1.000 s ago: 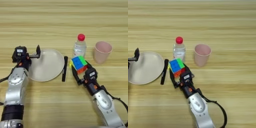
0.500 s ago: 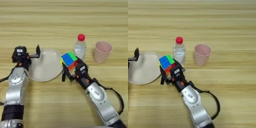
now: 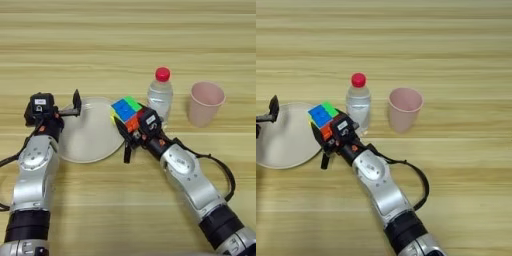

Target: Move the objects on the table

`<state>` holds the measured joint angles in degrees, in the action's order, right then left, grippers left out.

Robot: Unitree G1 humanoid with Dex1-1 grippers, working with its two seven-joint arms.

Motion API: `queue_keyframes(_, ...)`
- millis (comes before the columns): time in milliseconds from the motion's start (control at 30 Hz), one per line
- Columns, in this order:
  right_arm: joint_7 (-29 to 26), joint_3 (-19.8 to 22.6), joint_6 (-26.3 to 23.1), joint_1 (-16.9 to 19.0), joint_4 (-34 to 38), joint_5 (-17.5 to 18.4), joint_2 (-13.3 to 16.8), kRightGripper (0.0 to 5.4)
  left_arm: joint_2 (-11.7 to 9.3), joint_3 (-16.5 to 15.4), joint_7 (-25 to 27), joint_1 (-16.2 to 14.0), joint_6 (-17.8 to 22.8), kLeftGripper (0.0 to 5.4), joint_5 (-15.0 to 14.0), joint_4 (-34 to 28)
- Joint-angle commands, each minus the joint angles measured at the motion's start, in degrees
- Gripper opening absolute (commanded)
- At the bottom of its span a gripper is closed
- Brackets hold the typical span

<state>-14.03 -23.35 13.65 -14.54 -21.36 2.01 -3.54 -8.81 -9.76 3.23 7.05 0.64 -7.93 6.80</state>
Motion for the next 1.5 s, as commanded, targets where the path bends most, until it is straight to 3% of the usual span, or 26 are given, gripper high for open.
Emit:
queue_keyframes(33, -0.2, 0.4, 2.4, -4.0, -5.7, 1.5, -8.6, 3.33, 0.1, 0.1, -0.3, -0.6, -0.3, 5.4, 0.8, -1.0)
queue_keyframes(533, -2.7, 2.6, 8.4, -13.7, -23.7, 3.1, -13.8, 3.33, 0.4, -0.7, -0.5, -1.1, -0.5, 5.4, 1.2, -1.1)
queue_keyframes(1067, -3.4, 2.6, 11.2, -14.1, -31.6, 1.7, -15.2, 3.33, 0.6, -1.0, -0.5, -1.3, -0.5, 5.4, 1.3, -1.3)
queue_keyframes(1500, -4.8, 1.1, 12.6, -12.4, -25.9, 1.6, -14.9, 4.87, 0.7, -0.9, -0.5, -1.0, -0.7, 5.4, 1.3, -0.9)
